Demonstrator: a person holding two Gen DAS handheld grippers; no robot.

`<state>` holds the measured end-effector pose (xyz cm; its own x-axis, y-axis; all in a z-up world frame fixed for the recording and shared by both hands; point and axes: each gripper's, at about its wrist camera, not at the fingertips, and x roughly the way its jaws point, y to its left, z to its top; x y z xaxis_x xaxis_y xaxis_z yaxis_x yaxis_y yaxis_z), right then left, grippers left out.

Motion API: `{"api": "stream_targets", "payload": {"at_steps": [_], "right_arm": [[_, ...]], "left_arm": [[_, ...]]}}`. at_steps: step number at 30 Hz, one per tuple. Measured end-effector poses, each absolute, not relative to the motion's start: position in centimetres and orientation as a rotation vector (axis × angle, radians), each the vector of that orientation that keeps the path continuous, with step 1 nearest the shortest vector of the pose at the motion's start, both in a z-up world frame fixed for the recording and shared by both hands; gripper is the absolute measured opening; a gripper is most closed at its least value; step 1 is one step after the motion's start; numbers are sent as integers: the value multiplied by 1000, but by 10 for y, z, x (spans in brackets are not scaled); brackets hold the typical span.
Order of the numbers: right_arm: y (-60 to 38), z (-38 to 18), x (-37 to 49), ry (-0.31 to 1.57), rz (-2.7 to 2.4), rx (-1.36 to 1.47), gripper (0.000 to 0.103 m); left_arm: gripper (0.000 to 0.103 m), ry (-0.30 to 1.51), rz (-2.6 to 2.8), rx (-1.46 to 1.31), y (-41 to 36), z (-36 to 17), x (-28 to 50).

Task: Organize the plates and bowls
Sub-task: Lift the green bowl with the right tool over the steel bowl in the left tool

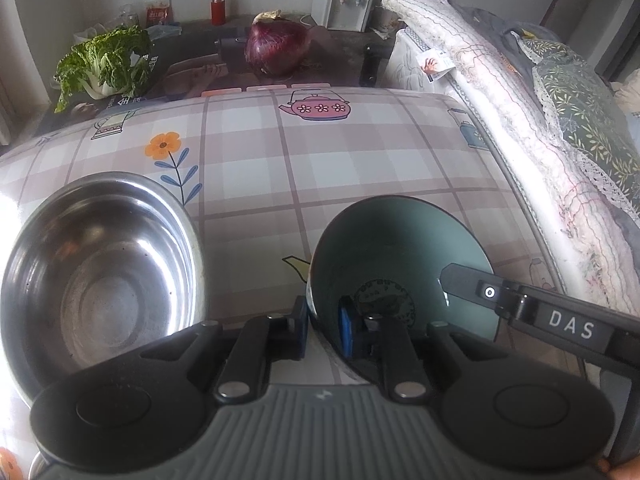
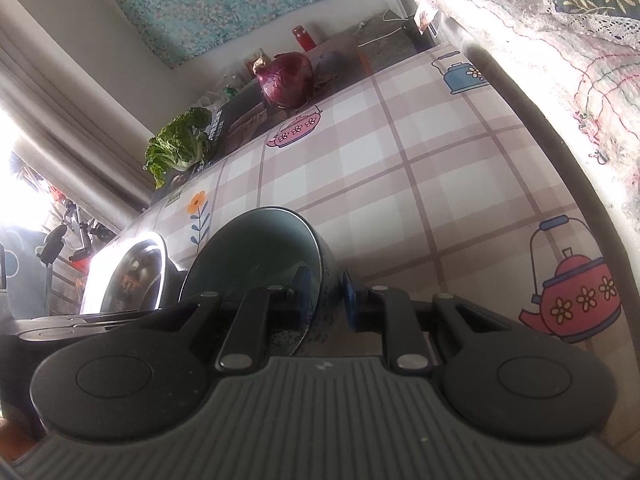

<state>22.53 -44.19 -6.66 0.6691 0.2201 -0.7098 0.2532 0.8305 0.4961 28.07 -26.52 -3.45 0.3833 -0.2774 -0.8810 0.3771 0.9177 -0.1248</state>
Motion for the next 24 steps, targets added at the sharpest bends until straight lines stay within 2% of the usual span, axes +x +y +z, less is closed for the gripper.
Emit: {"api": "stream_targets", "payload": {"at_steps": [24], "right_arm": [[-447, -40, 220, 809, -29, 595, 16]], "left_arm": [[17, 1055, -439, 67, -260, -8, 274]]}}
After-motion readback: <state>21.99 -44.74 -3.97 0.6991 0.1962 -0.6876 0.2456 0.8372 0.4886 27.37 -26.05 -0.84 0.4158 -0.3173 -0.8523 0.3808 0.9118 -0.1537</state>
